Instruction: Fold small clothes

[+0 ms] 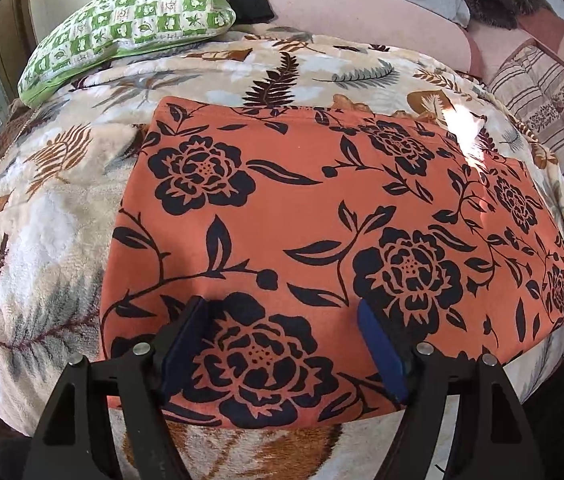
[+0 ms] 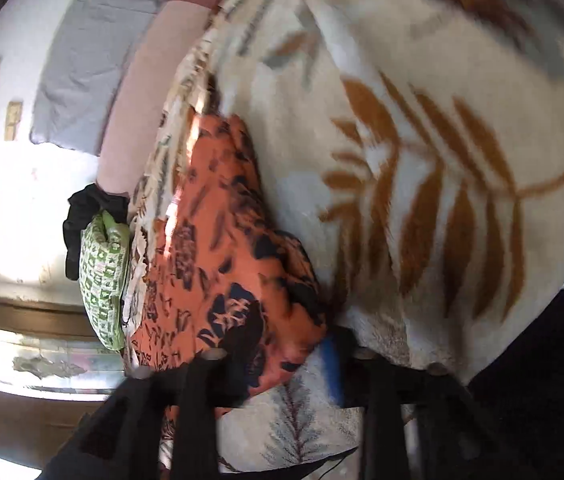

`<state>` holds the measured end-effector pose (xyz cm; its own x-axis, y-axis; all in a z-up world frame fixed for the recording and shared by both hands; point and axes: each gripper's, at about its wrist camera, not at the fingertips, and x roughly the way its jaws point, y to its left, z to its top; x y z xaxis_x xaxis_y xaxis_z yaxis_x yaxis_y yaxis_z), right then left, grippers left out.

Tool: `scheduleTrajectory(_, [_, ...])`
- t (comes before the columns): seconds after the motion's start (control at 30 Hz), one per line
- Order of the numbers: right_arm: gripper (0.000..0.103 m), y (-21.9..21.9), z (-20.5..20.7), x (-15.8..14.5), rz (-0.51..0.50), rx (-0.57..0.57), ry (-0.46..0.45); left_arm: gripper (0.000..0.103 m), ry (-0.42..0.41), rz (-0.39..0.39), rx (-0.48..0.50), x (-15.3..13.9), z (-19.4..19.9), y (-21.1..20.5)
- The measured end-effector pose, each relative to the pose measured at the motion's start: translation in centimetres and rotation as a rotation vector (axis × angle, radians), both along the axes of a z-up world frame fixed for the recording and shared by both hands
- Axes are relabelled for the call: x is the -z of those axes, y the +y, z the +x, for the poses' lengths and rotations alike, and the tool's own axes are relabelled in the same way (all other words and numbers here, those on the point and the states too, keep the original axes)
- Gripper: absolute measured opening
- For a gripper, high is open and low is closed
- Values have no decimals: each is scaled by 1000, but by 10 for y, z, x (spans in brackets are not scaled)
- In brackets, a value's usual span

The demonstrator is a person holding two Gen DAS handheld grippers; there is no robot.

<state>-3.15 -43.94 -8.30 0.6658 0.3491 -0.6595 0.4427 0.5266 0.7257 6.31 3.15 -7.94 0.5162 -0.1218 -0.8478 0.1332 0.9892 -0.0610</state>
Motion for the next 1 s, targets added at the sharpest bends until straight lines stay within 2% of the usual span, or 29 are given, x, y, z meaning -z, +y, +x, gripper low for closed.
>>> scheduleTrajectory(0.07, [81, -9, 2, -23, -81, -4, -64, 81, -6, 5, 2, 2, 0, -1])
scheduleTrajectory(0.1, [81, -15, 9, -31, -85, -16, -98, 82, -10, 7, 2, 3, -1, -2])
scheduleTrajectory(0.2, [81, -32, 51, -35, -1, -94, -155, 85, -23, 7, 3, 4, -1, -4])
scheduleTrajectory(0.3, [81, -41, 111, -22, 15, -192, -118, 86, -32, 12, 12, 5, -3, -4])
scheduleTrajectory(0.37, [80, -43, 145, -11, -7, -214, -78, 86, -34, 12, 19, 5, -3, -3])
scheduleTrajectory(0.53, [76, -44, 199, 14, -33, -259, 21, 89, -39, 10, 21, 6, -3, -5])
scheduleTrajectory(0.57, [55, -39, 206, 21, -38, -280, 42, 89, -41, 14, 22, 7, -3, -6])
scheduleTrajectory(0.6, [19, -31, 212, 20, -79, -317, 60, 90, -43, 16, 24, 7, -3, -6])
scheduleTrajectory(0.63, [14, -22, 216, 15, -125, -349, 62, 90, -47, 16, 27, 7, -3, -6])
scheduleTrajectory(0.73, [12, -12, 205, -15, -281, -317, 10, 90, -57, 6, 31, 8, -4, -4])
scheduleTrajectory(0.77, [12, -10, 204, -15, -327, -306, 17, 90, -59, 7, 29, 9, -4, -5])
scheduleTrajectory(0.83, [12, -6, 211, 14, -341, -329, 131, 90, -53, 13, 30, 8, -3, -6])
scheduleTrajectory(0.9, [17, -9, 205, 10, -317, -287, 82, 90, -45, -3, 35, 4, -4, -2])
scheduleTrajectory(0.97, [23, -13, 196, 0, -282, -239, 77, 90, -63, -41, 5, -5, -8, 10])
scheduleTrajectory(1.0, [23, -11, 192, -9, -314, -225, 69, 90, -75, -61, -16, -10, -10, 17])
